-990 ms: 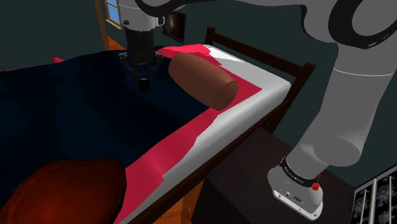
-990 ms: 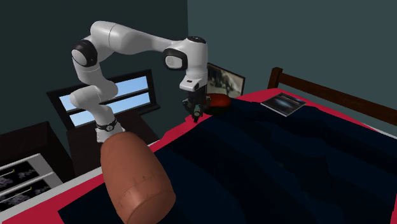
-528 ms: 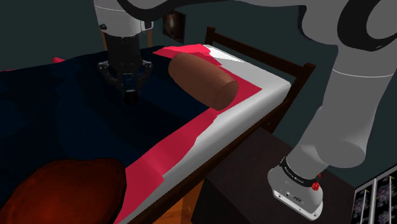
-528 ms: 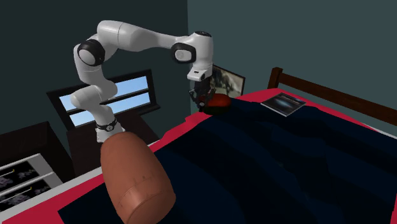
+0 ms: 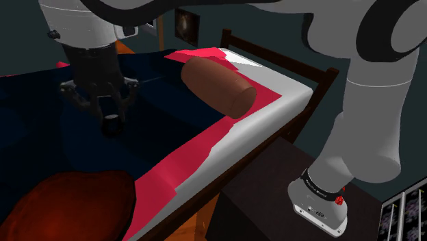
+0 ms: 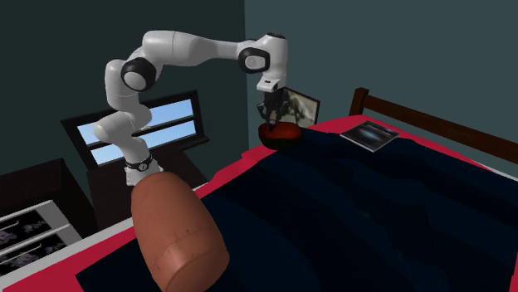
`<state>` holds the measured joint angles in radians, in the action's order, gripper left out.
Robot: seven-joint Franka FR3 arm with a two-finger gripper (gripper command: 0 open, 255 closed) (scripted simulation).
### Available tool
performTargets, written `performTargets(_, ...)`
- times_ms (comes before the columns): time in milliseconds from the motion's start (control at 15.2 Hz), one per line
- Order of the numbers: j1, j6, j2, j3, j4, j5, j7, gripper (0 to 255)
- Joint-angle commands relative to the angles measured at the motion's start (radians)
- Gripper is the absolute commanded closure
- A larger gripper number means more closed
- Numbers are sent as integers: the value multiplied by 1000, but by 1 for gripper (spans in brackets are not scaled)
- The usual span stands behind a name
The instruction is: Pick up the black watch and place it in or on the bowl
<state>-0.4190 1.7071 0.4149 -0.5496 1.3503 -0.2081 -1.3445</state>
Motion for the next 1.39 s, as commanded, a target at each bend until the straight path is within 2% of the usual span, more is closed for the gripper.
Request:
performTargets(0,-45,-18,30,-7,-43,-17,-46,255)
performTargets(396,-214,-112,173,-9,-271,-85,-163,255)
performTargets(528,-284,-159,239,-3,-383,-112,-193,255)
performTargets(594,-357,-215,312,7,-516,-138,-214,255)
performTargets(1320,-289,-26,259,-2,-263,-122,-236,255)
